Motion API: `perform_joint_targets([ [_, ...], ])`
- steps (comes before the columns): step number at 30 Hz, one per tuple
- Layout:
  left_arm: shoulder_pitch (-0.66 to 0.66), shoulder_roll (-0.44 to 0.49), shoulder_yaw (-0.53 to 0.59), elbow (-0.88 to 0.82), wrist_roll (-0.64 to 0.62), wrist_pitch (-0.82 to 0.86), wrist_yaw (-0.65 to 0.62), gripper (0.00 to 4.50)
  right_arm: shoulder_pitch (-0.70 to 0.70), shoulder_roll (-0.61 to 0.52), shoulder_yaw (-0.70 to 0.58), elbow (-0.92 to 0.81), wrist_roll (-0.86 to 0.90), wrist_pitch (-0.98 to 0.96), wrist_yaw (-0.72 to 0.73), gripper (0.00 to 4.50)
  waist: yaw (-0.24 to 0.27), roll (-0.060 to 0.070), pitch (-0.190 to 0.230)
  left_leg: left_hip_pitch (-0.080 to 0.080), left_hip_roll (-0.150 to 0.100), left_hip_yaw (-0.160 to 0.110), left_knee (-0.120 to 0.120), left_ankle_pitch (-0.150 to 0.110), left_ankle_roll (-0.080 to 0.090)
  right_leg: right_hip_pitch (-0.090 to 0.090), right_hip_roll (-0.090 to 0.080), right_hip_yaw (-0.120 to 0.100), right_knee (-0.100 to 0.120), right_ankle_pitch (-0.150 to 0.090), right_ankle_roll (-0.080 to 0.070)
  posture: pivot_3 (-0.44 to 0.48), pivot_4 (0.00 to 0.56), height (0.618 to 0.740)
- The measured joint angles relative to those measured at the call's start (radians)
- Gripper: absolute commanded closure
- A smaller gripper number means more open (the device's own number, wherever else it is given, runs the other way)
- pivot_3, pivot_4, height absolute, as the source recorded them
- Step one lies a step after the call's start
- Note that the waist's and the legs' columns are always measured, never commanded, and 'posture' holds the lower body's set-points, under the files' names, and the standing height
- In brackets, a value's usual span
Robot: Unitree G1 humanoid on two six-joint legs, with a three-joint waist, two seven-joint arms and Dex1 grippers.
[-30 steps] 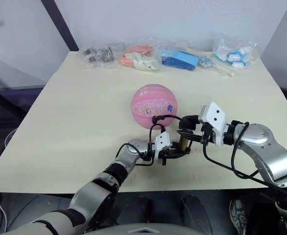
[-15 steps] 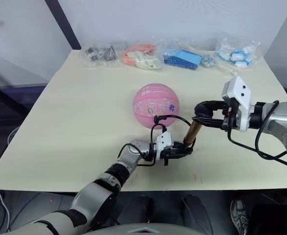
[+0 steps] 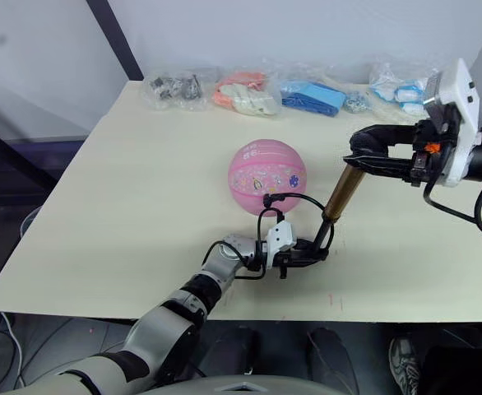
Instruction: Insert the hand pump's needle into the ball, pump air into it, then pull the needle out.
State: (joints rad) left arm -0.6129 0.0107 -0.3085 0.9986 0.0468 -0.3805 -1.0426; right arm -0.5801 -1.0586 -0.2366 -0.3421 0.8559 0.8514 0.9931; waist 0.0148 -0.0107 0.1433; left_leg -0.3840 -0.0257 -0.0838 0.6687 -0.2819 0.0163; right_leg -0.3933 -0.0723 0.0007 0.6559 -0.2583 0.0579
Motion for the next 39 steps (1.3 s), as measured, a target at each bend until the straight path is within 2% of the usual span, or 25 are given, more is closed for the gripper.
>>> perform_joint_targets([
  [8, -0.002, -0.021, -0.013, 0.001, 0.008, 0.001, -0.005, 3.37, -0.031, -0.018, -0.002, 0.005, 0.022, 0.032, 0.002, 2.54, 0.0, 0.001, 0.001, -0.001, 0.0, 0.0, 0.0, 0.0, 0.0, -0.001, 0.0, 0.0, 0.0, 0.0, 0.0, 0.0, 0.15, 0.74],
  [12, -0.005, -0.022, -0.015, 0.005, 0.016, 0.002, -0.005, 3.37, 0.012, -0.007, -0.006, -0.048, 0.018, 0.012, -0.006, 2.54, 0.001, 0.0, 0.0, 0.0, 0.0, 0.0, 0.0, 0.0, 0.0, 0.0, 0.0, 0.0, 0.0, 0.0, 0.0, 0.0, 0.15, 0.74],
  [16, -0.007, -0.022, -0.015, 0.007, 0.025, 0.002, -0.006, 3.37, 0.086, 0.052, 0.019, -0.097, -0.004, -0.018, -0.044, 2.54, 0.0, 0.0, 0.0, 0.001, 0.0, 0.0, 0.0, 0.0, 0.0, 0.001, 0.0, -0.001, 0.0, 0.0, 0.0, 0.0, 0.15, 0.74],
  [24, -0.006, -0.022, -0.015, 0.012, 0.031, 0.002, -0.006, 3.37, 0.23, 0.18, 0.199, -0.181, -0.206, -0.189, -0.124, 2.54, 0.0, -0.002, -0.003, 0.003, -0.001, -0.001, 0.0, 0.0, 0.0, 0.004, 0.0, -0.001, 0.0, -0.001, 0.001, 0.0, 0.15, 0.74],
  [29, -0.005, -0.022, -0.015, 0.013, 0.032, 0.002, -0.006, 3.37, 0.301, 0.24, 0.259, -0.184, -0.301, -0.256, -0.154, 2.54, -0.001, -0.002, -0.004, 0.005, -0.001, -0.003, 0.0, 0.0, 0.0, 0.007, 0.001, -0.002, -0.002, -0.001, 0.001, 0.0, 0.15, 0.74],
  [39, -0.004, -0.023, -0.015, 0.014, 0.033, 0.002, -0.006, 3.37, 0.396, 0.31, 0.287, -0.145, -0.395, -0.356, -0.176, 2.54, -0.001, -0.001, -0.005, 0.006, -0.001, -0.004, 0.0, 0.0, 0.0, 0.009, 0.001, -0.004, -0.003, -0.001, 0.001, 0.0, 0.15, 0.74],
])
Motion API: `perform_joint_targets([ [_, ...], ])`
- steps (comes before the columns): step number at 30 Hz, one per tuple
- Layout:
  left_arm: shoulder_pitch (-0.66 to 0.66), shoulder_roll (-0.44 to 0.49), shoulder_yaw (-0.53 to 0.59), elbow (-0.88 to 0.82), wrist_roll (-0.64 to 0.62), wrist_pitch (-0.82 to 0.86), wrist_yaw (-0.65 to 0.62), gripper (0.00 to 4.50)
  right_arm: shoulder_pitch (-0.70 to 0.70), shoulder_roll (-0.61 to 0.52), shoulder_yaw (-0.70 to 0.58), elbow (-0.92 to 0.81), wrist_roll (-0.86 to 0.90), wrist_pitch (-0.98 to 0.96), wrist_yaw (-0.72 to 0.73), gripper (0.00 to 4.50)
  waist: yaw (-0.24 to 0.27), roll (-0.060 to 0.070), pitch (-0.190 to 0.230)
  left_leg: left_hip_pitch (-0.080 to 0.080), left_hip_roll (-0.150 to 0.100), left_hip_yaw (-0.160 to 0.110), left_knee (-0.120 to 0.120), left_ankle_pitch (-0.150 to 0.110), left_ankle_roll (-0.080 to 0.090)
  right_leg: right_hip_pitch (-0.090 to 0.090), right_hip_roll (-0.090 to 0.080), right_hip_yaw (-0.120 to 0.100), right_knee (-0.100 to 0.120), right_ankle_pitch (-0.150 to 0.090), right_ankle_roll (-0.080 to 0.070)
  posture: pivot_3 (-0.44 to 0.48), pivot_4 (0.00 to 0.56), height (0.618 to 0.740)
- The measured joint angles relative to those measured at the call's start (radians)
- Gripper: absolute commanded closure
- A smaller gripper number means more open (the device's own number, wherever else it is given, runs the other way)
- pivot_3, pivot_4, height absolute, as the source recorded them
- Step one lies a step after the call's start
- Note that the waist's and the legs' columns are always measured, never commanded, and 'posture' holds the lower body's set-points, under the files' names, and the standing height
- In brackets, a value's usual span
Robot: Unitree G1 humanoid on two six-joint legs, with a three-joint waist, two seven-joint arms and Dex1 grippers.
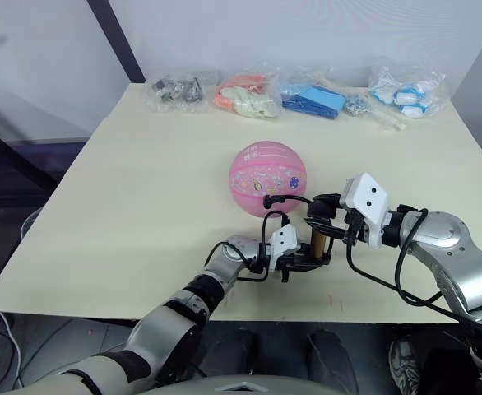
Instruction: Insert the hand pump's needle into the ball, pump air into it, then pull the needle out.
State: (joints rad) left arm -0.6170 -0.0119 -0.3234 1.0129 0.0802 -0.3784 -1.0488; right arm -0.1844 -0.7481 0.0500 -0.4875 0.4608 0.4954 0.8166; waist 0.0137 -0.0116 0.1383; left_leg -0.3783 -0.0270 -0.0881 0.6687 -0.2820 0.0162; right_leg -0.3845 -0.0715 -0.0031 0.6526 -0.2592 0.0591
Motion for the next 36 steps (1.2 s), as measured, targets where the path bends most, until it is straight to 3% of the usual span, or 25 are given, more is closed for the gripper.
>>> perform_joint_targets([
  [7, -0.001, -0.002, 0.0, 0.0, -0.001, 0.0, 0.0, 3.37, -0.047, -0.009, -0.06, 0.02, 0.073, 0.088, 0.016, 2.54, 0.0, 0.001, 0.001, -0.001, 0.0, 0.0, 0.0, 0.0, 0.0, 0.0, 0.0, 0.0, 0.0, 0.0, 0.0, 0.0, 0.15, 0.74],
  [15, -0.002, -0.004, 0.0, -0.001, -0.002, -0.001, -0.002, 3.37, -0.296, -0.113, -0.21, 0.026, 0.333, 0.328, 0.035, 2.54, 0.001, 0.004, 0.003, -0.002, -0.001, -0.002, 0.0, 0.0, 0.0, 0.0, -0.001, -0.001, -0.002, 0.0, 0.0, 0.0, 0.15, 0.74],
  [23, -0.002, 0.002, 0.0, -0.001, -0.002, -0.001, -0.003, 3.37, -0.428, -0.19, -0.286, 0.053, 0.462, 0.422, 0.02, 2.54, 0.001, 0.004, 0.003, -0.002, -0.001, -0.002, 0.0, 0.0, 0.0, 0.0, -0.002, -0.001, -0.001, 0.0, 0.0, 0.0, 0.15, 0.74],
  [31, -0.002, 0.005, -0.002, -0.002, -0.001, -0.012, -0.009, 3.37, -0.454, -0.226, -0.286, 0.084, 0.509, 0.475, 0.007, 2.54, 0.001, 0.005, 0.004, -0.005, -0.001, -0.001, 0.0, 0.0, 0.0, -0.003, -0.002, -0.001, -0.001, 0.0, 0.0, 0.0, 0.15, 0.74],
  [36, 0.0, 0.008, -0.004, -0.001, 0.008, -0.022, -0.007, 3.37, -0.334, -0.202, -0.342, 0.006, 0.502, 0.411, 0.007, 2.54, 0.0, 0.004, 0.003, -0.004, -0.001, -0.001, 0.0, 0.0, 0.0, -0.002, -0.002, -0.001, -0.001, 0.0, 0.0, 0.0, 0.15, 0.74],
])
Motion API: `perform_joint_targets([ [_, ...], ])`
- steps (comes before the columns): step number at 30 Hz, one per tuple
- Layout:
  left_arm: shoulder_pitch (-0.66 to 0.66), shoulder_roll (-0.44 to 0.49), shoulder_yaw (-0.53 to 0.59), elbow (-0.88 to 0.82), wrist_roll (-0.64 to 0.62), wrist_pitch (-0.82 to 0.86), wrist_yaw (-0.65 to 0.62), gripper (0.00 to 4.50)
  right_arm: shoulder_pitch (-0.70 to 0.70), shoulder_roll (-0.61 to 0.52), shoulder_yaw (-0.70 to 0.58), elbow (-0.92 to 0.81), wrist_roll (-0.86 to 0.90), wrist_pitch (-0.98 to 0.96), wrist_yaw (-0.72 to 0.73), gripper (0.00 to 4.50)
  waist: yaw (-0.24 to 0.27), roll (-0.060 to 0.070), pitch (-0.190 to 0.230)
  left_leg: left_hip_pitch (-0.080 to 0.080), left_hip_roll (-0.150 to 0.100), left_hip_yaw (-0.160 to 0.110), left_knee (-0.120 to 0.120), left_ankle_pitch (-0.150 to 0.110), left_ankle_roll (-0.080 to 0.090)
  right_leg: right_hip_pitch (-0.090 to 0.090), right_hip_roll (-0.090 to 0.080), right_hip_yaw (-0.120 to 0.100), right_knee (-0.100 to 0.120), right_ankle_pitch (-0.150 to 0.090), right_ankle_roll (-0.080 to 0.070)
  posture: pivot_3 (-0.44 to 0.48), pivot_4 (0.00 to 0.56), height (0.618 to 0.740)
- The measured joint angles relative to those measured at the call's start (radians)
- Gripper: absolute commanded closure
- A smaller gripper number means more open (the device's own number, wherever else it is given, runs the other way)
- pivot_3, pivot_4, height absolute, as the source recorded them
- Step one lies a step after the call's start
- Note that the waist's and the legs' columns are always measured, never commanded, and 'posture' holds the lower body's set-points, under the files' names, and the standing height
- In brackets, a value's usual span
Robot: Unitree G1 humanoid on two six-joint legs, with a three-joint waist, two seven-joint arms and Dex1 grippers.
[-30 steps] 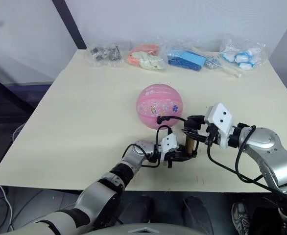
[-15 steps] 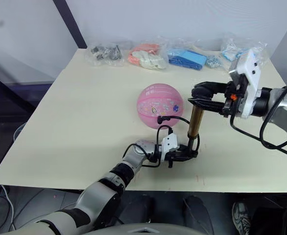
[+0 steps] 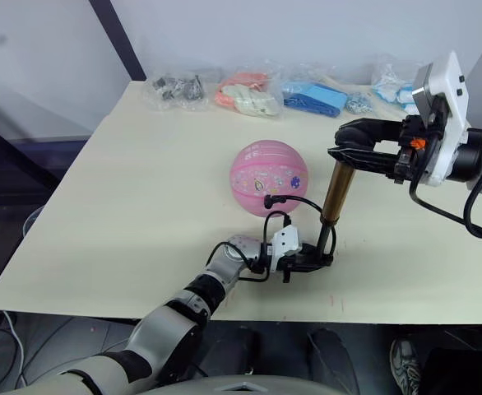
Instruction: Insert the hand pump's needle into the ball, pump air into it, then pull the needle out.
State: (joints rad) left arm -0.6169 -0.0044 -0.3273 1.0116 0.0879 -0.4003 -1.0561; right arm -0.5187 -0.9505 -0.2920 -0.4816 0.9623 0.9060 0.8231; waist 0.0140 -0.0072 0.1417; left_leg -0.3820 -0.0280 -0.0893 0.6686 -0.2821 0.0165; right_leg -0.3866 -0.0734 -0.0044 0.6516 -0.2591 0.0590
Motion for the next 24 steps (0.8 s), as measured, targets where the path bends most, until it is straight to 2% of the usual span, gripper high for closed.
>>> perform_joint_targets([
  [4, 0.001, 0.007, 0.0, 0.0, 0.01, -0.007, 0.005, 3.37, 0.144, 0.043, 0.027, -0.072, -0.086, -0.127, 0.011, 2.54, -0.002, 0.0, -0.001, 0.003, 0.0, 0.0, 0.0, 0.0, 0.0, 0.002, 0.001, 0.0, 0.001, 0.0, 0.0, 0.0, 0.15, 0.74],
  [11, 0.001, 0.009, -0.002, 0.001, 0.019, -0.01, 0.006, 3.37, 0.278, 0.117, 0.122, -0.089, -0.22, -0.273, 0.004, 2.54, -0.003, -0.004, -0.003, 0.003, 0.0, 0.0, 0.0, 0.0, 0.0, 0.003, 0.001, 0.0, 0.0, 0.0, 0.0, 0.0, 0.15, 0.74],
  [20, 0.004, 0.013, -0.002, 0.002, 0.03, -0.011, 0.01, 3.37, 0.432, 0.243, 0.273, -0.018, -0.447, -0.539, 0.008, 2.54, -0.006, -0.009, -0.008, 0.008, 0.001, -0.001, -0.001, 0.0, 0.0, 0.008, 0.002, -0.001, -0.002, 0.0, 0.0, 0.0, 0.15, 0.74],
  [24, 0.004, 0.011, -0.002, 0.002, 0.032, -0.011, 0.01, 3.37, 0.469, 0.253, 0.313, 0.02, -0.513, -0.61, 0.016, 2.54, -0.005, -0.009, -0.008, 0.008, 0.001, -0.001, -0.001, 0.0, 0.0, 0.009, 0.002, -0.001, -0.003, 0.0, 0.0, 0.0, 0.15, 0.74],
])
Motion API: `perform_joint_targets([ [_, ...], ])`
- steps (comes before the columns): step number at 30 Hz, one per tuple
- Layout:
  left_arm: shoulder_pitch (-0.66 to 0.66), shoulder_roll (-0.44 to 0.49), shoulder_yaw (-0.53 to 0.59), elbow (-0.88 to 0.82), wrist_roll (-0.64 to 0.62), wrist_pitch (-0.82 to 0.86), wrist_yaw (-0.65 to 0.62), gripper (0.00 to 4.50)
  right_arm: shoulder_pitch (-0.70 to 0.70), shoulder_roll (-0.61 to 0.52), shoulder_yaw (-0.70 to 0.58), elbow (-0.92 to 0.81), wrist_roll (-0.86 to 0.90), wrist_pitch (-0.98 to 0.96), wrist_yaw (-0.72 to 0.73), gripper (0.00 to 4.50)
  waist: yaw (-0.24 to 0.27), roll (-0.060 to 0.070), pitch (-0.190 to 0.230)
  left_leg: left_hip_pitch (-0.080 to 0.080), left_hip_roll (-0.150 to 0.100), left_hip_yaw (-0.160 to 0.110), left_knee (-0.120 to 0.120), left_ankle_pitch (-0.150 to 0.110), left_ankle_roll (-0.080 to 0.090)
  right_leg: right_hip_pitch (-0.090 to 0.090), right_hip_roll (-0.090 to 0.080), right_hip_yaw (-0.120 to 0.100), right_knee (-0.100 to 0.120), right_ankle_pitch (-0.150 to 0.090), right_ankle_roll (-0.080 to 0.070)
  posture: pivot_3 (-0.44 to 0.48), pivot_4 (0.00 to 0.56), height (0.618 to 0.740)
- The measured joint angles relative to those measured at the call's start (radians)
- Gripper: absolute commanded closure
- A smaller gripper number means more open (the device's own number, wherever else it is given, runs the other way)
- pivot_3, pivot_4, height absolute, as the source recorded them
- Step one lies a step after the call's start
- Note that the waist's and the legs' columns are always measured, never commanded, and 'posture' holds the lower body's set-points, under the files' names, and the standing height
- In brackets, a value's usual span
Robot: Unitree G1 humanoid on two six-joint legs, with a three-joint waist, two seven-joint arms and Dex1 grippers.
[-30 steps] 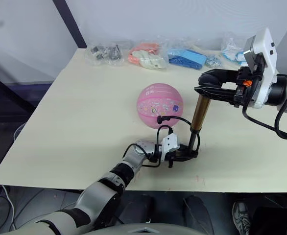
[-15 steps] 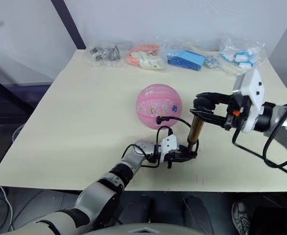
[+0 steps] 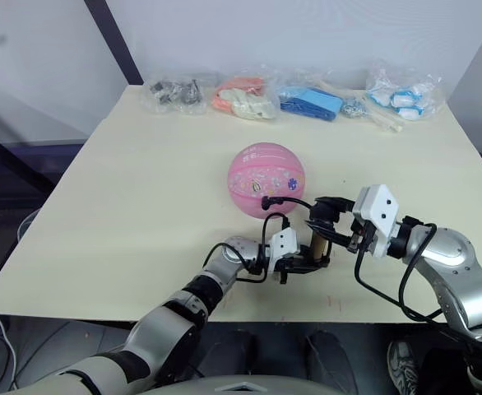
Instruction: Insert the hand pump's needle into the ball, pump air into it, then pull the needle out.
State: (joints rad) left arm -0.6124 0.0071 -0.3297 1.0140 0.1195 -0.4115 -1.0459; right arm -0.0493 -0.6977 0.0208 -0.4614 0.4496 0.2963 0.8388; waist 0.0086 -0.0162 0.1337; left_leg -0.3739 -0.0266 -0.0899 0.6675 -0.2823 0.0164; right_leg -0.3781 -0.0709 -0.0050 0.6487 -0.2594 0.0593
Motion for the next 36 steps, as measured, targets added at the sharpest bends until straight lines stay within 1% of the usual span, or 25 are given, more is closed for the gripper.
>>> perform_joint_targets([
  [5, 0.0, 0.0, 0.0, 0.0, 0.003, 0.0, 0.0, 3.37, -0.003, -0.003, 0.001, 0.004, -0.012, -0.025, 0.013, 2.54, 0.0, 0.0, -0.001, 0.001, 0.0, 0.0, -0.001, 0.0, 0.0, 0.001, 0.0, 0.0, 0.0, 0.0, 0.0, 0.0, 0.15, 0.74],
  [9, -0.003, -0.002, 0.0, 0.0, 0.002, 0.0, 0.0, 3.37, -0.049, -0.028, -0.043, 0.004, 0.057, 0.078, 0.015, 2.54, 0.001, 0.001, 0.0, 0.0, 0.0, 0.0, 0.0, 0.0, 0.0, 0.001, 0.0, 0.0, -0.001, 0.0, 0.0, 0.0, 0.15, 0.74],
  [10, -0.003, -0.003, 0.0, 0.0, 0.002, 0.0, -0.001, 3.37, -0.061, -0.039, -0.053, 0.004, 0.08, 0.109, 0.015, 2.54, 0.002, 0.001, 0.001, 0.0, 0.0, 0.0, -0.001, 0.0, 0.0, 0.001, 0.0, 0.0, -0.001, 0.0, 0.0, 0.0, 0.15, 0.74],
  [11, -0.007, -0.005, 0.0, 0.0, 0.001, 0.0, -0.003, 3.37, -0.1, -0.07, -0.083, 0.003, 0.139, 0.178, 0.017, 2.54, 0.003, 0.002, 0.002, -0.001, 0.0, 0.0, 0.0, 0.0, 0.0, 0.0, 0.0, 0.0, -0.001, 0.0, 0.0, 0.0, 0.15, 0.74],
  [12, -0.008, -0.006, 0.0, 0.0, 0.001, 0.0, -0.003, 3.37, -0.109, -0.076, -0.092, 0.002, 0.151, 0.188, 0.018, 2.54, 0.003, 0.005, 0.003, -0.003, -0.001, 0.0, 0.0, 0.0, 0.0, -0.002, -0.001, 0.0, -0.001, 0.0, 0.0, 0.0, 0.15, 0.74],
  [14, -0.008, -0.008, 0.0, 0.0, 0.001, 0.0, -0.005, 3.37, -0.171, -0.124, -0.159, -0.027, 0.248, 0.272, 0.026, 2.54, 0.004, 0.006, 0.004, -0.004, -0.001, -0.001, 0.0, 0.0, 0.0, -0.002, -0.001, -0.001, -0.001, 0.0, 0.0, 0.0, 0.15, 0.74],
  [15, -0.008, -0.009, 0.0, 0.0, 0.001, 0.0, -0.005, 3.37, -0.174, -0.126, -0.162, -0.029, 0.251, 0.274, 0.026, 2.54, 0.004, 0.006, 0.004, -0.004, -0.001, -0.002, 0.0, 0.0, 0.0, -0.002, -0.001, -0.001, -0.002, 0.0, 0.0, 0.0, 0.15, 0.74],
  [18, -0.008, -0.01, 0.0, 0.0, 0.001, 0.0, -0.004, 3.37, -0.242, -0.175, -0.229, -0.041, 0.349, 0.341, 0.028, 2.54, 0.004, 0.006, 0.005, -0.005, -0.001, -0.002, 0.0, 0.0, 0.0, -0.002, -0.001, -0.002, -0.002, 0.0, 0.0, 0.0, 0.15, 0.74],
  [21, -0.009, -0.01, 0.001, 0.0, 0.001, 0.0, -0.004, 3.37, -0.332, -0.223, -0.295, -0.037, 0.447, 0.4, 0.027, 2.54, 0.004, 0.006, 0.005, -0.005, 0.0, -0.003, 0.0, 0.0, 0.0, -0.002, -0.001, -0.002, -0.002, 0.0, 0.0, 0.0, 0.15, 0.74],
  [24, -0.009, -0.01, 0.001, 0.001, 0.0, 0.0, -0.004, 3.37, -0.374, -0.244, -0.323, -0.026, 0.491, 0.417, 0.027, 2.54, 0.004, 0.006, 0.006, -0.005, 0.0, -0.002, 0.0, 0.0, 0.0, -0.002, -0.002, -0.003, -0.002, 0.0, 0.0, 0.0, 0.15, 0.74],
  [28, -0.01, -0.01, 0.001, 0.001, 0.0, 0.0, -0.004, 3.37, -0.387, -0.258, -0.325, -0.008, 0.508, 0.44, 0.027, 2.54, 0.004, 0.006, 0.006, -0.005, 0.0, -0.002, 0.001, 0.0, 0.0, -0.002, -0.002, -0.003, -0.002, 0.0, 0.0, 0.0, 0.15, 0.74],
  [30, -0.01, -0.011, 0.0, 0.002, 0.0, 0.0, -0.005, 3.37, -0.371, -0.258, -0.336, -0.016, 0.508, 0.439, 0.027, 2.54, 0.005, 0.006, 0.006, -0.005, 0.0, -0.003, 0.001, 0.0, 0.0, -0.002, -0.002, -0.003, -0.002, 0.0, 0.0, 0.0, 0.15, 0.74],
  [32, -0.01, -0.011, 0.0, 0.003, 0.0, -0.001, -0.005, 3.37, -0.321, -0.249, -0.351, -0.047, 0.497, 0.417, 0.026, 2.54, 0.006, 0.005, 0.006, -0.005, 0.0, -0.003, 0.0, 0.0, 0.0, -0.002, -0.002, -0.003, -0.003, 0.0, 0.0, 0.0, 0.15, 0.74],
  [36, -0.009, -0.006, -0.001, 0.005, 0.001, -0.002, -0.003, 3.37, -0.224, -0.188, -0.33, -0.094, 0.454, 0.364, 0.011, 2.54, 0.004, 0.006, 0.005, -0.004, 0.0, -0.002, 0.001, 0.0, 0.001, 0.0, -0.001, -0.003, -0.002, 0.0, 0.0, 0.0, 0.15, 0.74],
])
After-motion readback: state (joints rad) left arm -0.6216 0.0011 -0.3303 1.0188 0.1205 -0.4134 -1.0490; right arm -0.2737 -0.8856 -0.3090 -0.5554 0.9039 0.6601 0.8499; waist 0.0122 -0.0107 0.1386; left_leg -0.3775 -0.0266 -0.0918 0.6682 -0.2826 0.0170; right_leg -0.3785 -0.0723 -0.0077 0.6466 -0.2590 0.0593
